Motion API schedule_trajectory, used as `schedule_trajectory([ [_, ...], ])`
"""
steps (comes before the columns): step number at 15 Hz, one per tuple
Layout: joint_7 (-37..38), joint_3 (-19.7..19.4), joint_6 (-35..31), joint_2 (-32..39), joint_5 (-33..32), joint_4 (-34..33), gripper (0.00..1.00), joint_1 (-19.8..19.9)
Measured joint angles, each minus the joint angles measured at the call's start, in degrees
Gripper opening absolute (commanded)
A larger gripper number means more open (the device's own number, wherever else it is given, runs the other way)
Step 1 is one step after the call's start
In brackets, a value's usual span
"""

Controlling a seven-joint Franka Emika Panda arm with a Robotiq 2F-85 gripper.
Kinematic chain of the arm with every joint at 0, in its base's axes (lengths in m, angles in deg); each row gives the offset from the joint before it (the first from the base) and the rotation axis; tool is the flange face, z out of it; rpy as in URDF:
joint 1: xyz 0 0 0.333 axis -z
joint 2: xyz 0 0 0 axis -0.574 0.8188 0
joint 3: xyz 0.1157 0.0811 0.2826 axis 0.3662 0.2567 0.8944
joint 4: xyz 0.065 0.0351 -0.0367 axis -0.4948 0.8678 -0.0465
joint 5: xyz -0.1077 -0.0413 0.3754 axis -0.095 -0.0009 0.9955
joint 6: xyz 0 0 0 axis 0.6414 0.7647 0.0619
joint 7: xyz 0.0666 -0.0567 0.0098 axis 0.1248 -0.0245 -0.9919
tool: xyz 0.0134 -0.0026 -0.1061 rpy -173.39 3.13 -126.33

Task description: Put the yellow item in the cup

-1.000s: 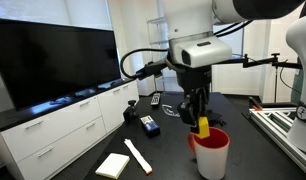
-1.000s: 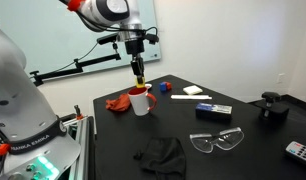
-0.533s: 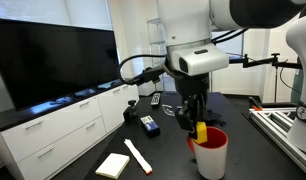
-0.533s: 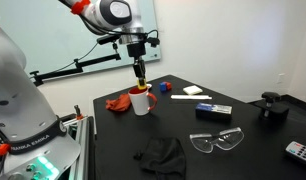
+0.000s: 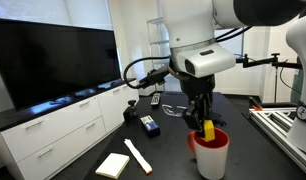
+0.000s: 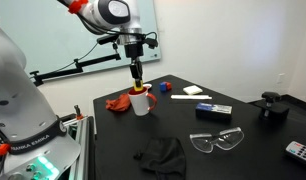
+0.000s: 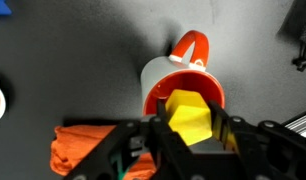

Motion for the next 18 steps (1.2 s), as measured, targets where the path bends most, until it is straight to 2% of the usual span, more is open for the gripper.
schedule_trajectory([
  [1, 0.0, 0.0, 0.2, -0.3, -0.2, 0.1, 0.19, 0.0],
  [2, 0.0, 0.0, 0.3, -0.4, -0.3, 0.1, 0.69, 0.0],
  [3, 0.0, 0.0, 0.4, -0.6, -0.4, 0.1, 0.70, 0.0],
  [7, 0.0, 0.0, 0.4, -0.6, -1.1, 0.1, 0.98, 0.0],
  [14, 0.2, 0.2, 0.0, -1.4, -1.3, -0.1, 1.00, 0.0],
  [18, 1.9, -2.7, -2.0, -1.4, -1.2, -4.4, 1.00, 2.1],
])
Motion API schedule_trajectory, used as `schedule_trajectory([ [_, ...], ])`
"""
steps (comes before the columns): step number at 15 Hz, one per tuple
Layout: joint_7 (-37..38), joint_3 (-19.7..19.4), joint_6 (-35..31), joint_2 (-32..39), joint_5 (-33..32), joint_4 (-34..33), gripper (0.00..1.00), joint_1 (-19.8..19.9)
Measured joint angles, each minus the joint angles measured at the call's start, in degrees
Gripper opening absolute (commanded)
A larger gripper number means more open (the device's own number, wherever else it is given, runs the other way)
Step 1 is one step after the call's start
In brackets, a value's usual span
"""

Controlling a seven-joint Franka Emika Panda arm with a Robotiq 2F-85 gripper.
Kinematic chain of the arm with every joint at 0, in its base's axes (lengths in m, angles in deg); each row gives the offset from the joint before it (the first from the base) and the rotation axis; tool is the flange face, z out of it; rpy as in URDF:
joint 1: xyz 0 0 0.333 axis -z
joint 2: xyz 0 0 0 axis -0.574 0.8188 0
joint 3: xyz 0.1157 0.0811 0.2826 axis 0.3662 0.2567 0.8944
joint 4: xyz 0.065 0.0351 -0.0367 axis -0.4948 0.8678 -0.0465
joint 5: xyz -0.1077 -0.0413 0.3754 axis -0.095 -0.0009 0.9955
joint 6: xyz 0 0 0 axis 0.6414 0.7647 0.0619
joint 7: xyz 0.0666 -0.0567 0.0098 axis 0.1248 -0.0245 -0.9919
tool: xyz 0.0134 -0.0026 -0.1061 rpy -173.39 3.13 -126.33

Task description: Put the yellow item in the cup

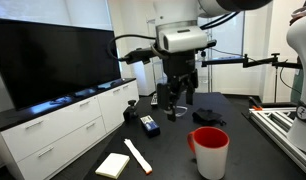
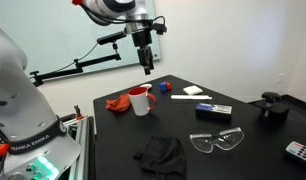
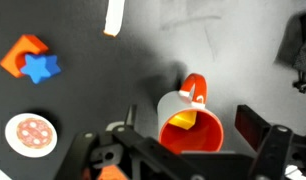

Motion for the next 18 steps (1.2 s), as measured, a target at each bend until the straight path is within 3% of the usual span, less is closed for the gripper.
schedule_trajectory([
  [5, 1.2, -3.8, -0.4, 5.6, 0.5, -8.1, 1.00, 3.9],
  [10, 4.2, -3.9, -0.5, 10.8, 0.9, -12.4, 1.00, 4.3],
  [18, 6.1, -3.5, -0.7, 12.2, 0.9, -14.1, 1.00, 4.3],
])
